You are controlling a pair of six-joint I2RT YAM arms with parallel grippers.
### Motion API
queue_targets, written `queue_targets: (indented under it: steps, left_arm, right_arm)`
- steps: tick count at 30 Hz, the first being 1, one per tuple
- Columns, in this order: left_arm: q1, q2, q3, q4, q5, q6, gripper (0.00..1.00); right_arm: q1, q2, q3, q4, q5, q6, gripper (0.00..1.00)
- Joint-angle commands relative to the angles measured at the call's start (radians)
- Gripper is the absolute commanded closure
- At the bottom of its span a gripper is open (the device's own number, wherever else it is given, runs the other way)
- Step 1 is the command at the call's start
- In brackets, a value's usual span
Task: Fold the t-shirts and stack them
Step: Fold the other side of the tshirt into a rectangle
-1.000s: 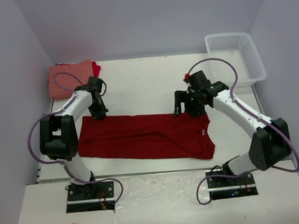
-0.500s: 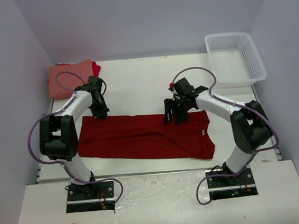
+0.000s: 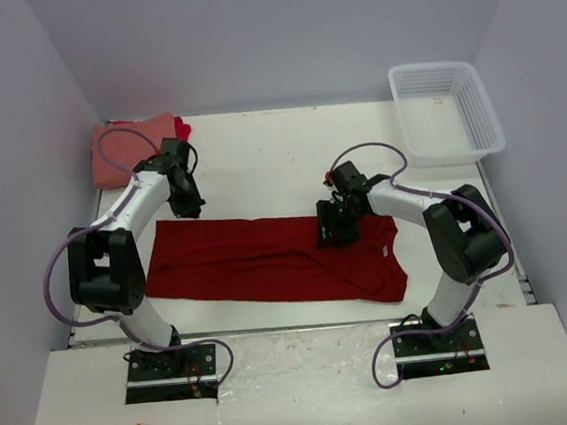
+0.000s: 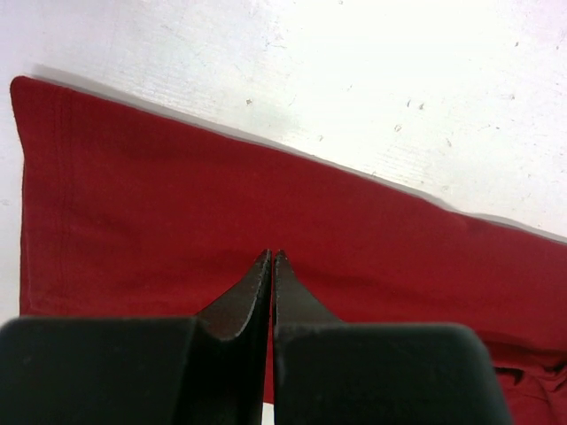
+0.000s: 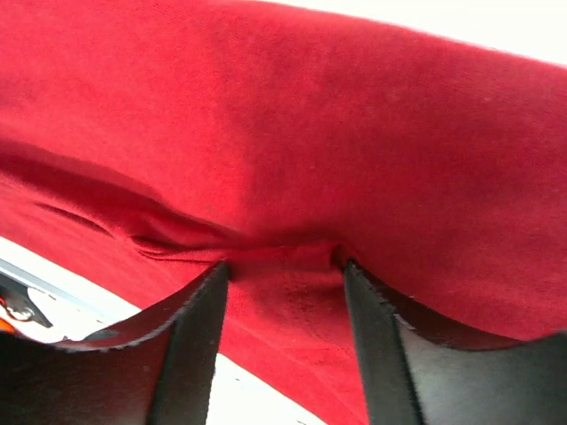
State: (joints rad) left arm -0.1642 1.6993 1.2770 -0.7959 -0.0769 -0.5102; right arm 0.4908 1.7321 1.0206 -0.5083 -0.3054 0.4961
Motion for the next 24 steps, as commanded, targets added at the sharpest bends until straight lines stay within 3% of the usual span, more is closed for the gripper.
queue_targets:
  steps: [1,5,6,9,20,24]
  left_arm:
    - [-0.001,-0.040,0.033,-0.015,0.014,0.030,1.00]
    - [-0.001,-0.038,0.032,-0.016,0.014,0.035,1.00]
    - [-0.001,-0.040,0.025,-0.016,0.015,0.035,1.00]
    - [-0.001,-0.038,0.010,-0.005,0.029,0.033,1.00]
    - [-0.001,-0.049,-0.024,0.017,0.058,0.033,1.00]
    - [-0.001,-0.052,-0.027,0.018,0.066,0.036,1.00]
  right_arm:
    - [0.000,0.030,0.025,0.039,0.008,0.009,0.46]
    - [0.005,0.035,0.041,0.033,0.008,0.015,0.66]
    - [0.008,0.026,0.041,0.034,0.012,0.015,0.79]
    - [0.020,0.015,0.050,0.016,0.040,0.012,0.87]
    - [0.048,-0.025,0.052,-0.021,0.101,0.013,0.76]
    - [0.048,-0.025,0.065,-0.035,0.107,0.012,0.77]
